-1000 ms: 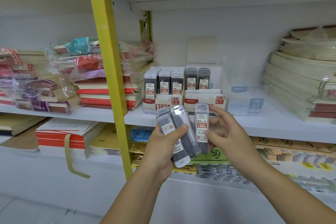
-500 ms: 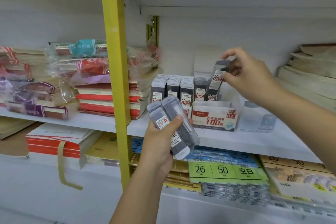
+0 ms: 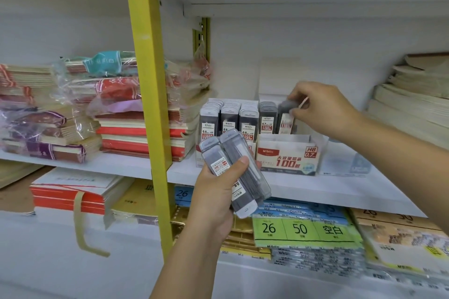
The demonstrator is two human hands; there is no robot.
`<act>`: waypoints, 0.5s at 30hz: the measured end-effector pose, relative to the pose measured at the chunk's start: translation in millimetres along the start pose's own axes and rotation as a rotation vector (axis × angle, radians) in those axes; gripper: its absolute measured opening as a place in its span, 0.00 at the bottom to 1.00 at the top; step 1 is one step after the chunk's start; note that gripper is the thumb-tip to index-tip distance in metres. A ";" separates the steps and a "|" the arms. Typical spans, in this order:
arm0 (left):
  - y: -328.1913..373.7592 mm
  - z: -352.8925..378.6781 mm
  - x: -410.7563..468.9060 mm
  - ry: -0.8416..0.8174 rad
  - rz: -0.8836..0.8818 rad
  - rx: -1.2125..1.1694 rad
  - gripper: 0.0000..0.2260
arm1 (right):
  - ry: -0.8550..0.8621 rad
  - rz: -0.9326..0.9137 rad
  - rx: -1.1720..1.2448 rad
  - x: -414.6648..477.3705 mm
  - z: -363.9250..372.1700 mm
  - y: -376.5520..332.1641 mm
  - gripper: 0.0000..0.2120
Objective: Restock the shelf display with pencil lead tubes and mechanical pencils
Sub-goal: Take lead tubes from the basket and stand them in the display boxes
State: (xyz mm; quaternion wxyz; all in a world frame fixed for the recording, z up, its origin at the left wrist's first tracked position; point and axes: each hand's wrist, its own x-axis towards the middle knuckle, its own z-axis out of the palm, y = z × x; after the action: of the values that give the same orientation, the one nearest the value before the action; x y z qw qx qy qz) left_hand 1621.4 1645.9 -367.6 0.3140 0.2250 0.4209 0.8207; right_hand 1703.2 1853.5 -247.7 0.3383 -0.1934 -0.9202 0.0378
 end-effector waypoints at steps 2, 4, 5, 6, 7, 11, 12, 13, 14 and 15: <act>-1.7 1.2 -1.5 -0.004 -0.001 0.029 0.09 | -0.063 -0.006 -0.127 -1.6 0.5 -0.5 0.08; -3.8 2.8 -3.2 -0.010 -0.004 0.061 0.09 | -0.044 -0.017 -0.172 -6.5 -2.4 -3.0 0.14; -4.8 3.8 -4.3 -0.012 -0.009 0.071 0.09 | 0.002 -0.023 -0.156 -12.8 -5.5 -7.1 0.15; -5.7 5.1 -5.6 -0.016 -0.016 0.081 0.09 | 0.052 -0.024 -0.103 -22.5 -8.7 -12.6 0.15; -6.6 6.3 -7.2 -0.023 -0.026 0.094 0.10 | 0.084 -0.013 -0.009 -35.8 -10.6 -17.8 0.13; -13.4 9.6 -13.6 -0.041 -0.058 0.144 0.11 | -0.039 0.112 0.536 -110.9 4.9 -40.4 0.10; -15.7 10.1 -15.8 -0.031 -0.065 0.151 0.12 | -0.067 0.139 0.622 -127.6 13.0 -45.0 0.11; -18.6 10.8 -18.3 -0.023 -0.073 0.155 0.12 | -0.082 0.171 0.686 -140.9 20.9 -48.7 0.14; -21.5 11.5 -21.3 -0.025 -0.084 0.157 0.13 | -0.084 0.205 0.737 -150.4 28.6 -50.8 0.16; -24.2 12.2 -24.6 -0.032 -0.095 0.154 0.14 | -0.076 0.237 0.779 -156.9 35.6 -51.4 0.18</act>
State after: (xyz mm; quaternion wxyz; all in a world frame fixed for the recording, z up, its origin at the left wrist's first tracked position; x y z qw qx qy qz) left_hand 1654.3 1646.1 -383.7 0.3410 0.2414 0.4878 0.7665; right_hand 1772.8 1748.4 -360.1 0.3454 -0.1538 -0.8202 0.4293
